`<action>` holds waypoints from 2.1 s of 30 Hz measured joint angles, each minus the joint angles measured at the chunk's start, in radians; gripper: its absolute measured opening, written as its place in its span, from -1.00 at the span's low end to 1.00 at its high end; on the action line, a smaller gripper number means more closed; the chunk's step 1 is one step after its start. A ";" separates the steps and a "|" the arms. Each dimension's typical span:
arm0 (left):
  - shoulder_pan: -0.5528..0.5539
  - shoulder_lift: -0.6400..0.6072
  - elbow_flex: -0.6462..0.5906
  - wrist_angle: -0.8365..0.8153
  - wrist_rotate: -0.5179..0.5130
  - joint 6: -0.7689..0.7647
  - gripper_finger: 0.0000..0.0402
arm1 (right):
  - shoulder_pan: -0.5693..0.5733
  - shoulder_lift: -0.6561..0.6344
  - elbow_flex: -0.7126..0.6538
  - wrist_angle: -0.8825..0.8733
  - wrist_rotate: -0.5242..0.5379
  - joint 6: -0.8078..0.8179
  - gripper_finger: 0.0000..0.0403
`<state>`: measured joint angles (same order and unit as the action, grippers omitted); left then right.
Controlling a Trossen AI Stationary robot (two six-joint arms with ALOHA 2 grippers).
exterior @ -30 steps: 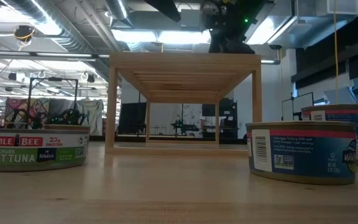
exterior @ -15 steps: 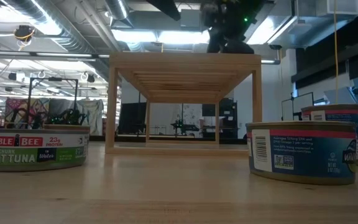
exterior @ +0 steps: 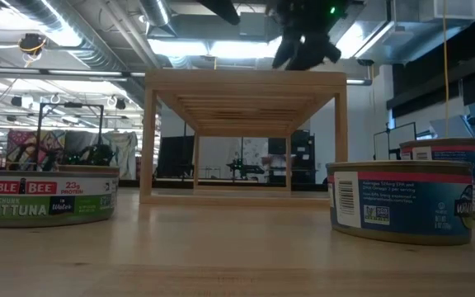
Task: Stack canned seafood by type on shelf
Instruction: Stack the blue tuna can on top of the blue tuna can on the shelf
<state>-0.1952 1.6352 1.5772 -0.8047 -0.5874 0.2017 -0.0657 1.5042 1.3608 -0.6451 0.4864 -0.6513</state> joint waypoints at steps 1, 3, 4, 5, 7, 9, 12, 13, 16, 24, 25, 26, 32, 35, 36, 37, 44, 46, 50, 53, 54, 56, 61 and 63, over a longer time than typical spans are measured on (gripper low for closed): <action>-0.004 0.000 0.000 0.000 0.000 -0.009 -0.50 | 0.019 -0.015 0.000 -0.001 0.021 0.000 0.47; -0.017 0.000 0.000 0.001 0.000 -0.033 -0.50 | 0.059 -0.046 0.000 -0.016 0.049 0.012 0.47; -0.024 0.000 0.000 0.003 0.003 -0.048 -0.50 | 0.083 -0.060 0.000 -0.020 0.055 0.035 0.47; -0.032 0.000 0.000 0.007 0.013 -0.066 -0.50 | 0.107 -0.074 0.001 -0.026 0.057 0.063 0.47; -0.048 0.000 0.000 0.016 0.055 -0.101 -0.50 | 0.158 -0.096 0.001 -0.061 0.054 0.117 0.47; -0.067 0.000 0.000 0.038 0.111 -0.137 -0.50 | 0.214 -0.113 0.001 -0.103 0.032 0.171 0.47; -0.096 0.012 0.000 0.086 0.179 -0.177 -0.50 | 0.297 -0.124 0.001 -0.180 -0.027 0.276 0.47; -0.107 0.021 0.000 0.107 0.195 -0.182 -0.50 | 0.324 -0.124 0.001 -0.211 -0.054 0.312 0.47; -0.140 0.065 0.000 0.170 0.225 -0.165 -0.50 | 0.403 -0.118 0.001 -0.292 -0.143 0.412 0.47; -0.213 0.200 0.000 0.310 0.238 -0.044 -0.50 | 0.603 -0.076 0.000 -0.352 -0.190 0.565 0.47; -0.220 0.216 0.000 0.328 0.238 -0.038 -0.50 | 0.626 -0.067 0.000 -0.352 -0.186 0.576 0.47; -0.225 0.231 0.000 0.346 0.238 -0.032 -0.50 | 0.646 -0.059 0.000 -0.351 -0.183 0.592 0.47; -0.247 0.303 0.000 0.449 0.238 0.007 -0.50 | 0.737 0.008 0.000 -0.343 -0.161 0.619 0.47; -0.246 0.333 0.000 0.495 0.239 0.008 -0.50 | 0.748 0.045 0.000 -0.343 -0.139 0.617 0.47; -0.245 0.344 0.000 0.509 0.239 0.008 -0.50 | 0.747 0.058 0.000 -0.343 -0.139 0.619 0.47; -0.245 0.351 0.000 0.510 0.240 0.008 -0.50 | 0.747 0.071 0.000 -0.344 -0.139 0.621 0.47; -0.251 0.390 0.000 0.510 0.253 0.008 -0.50 | 0.760 0.148 0.000 -0.331 -0.200 0.666 0.47; -0.257 0.402 0.000 0.513 0.268 0.008 -0.50 | 0.775 0.168 -0.001 -0.322 -0.201 0.670 0.47; -0.270 0.425 0.000 0.532 0.290 0.010 -0.50 | 0.807 0.209 -0.001 -0.284 -0.200 0.669 0.47; -0.281 0.452 0.000 0.577 0.292 0.051 -0.50 | 0.830 0.233 -0.001 -0.247 -0.165 0.667 0.47; -0.284 0.462 0.000 0.584 0.292 0.074 -0.50 | 0.837 0.240 -0.001 -0.242 -0.145 0.667 0.47; -0.288 0.477 0.000 0.591 0.292 0.119 -0.50 | 0.847 0.254 -0.001 -0.242 -0.114 0.671 0.47; -0.290 0.505 0.000 0.585 0.291 0.135 -0.50 | 0.873 0.288 -0.001 -0.238 -0.033 0.710 0.47; -0.287 0.513 0.000 0.585 0.290 0.143 -0.50 | 0.888 0.307 -0.001 -0.239 0.019 0.726 0.47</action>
<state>-0.4825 2.1483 1.5772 -0.2200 -0.2974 0.3444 0.8222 1.8109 1.3598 -0.8844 0.5053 0.0743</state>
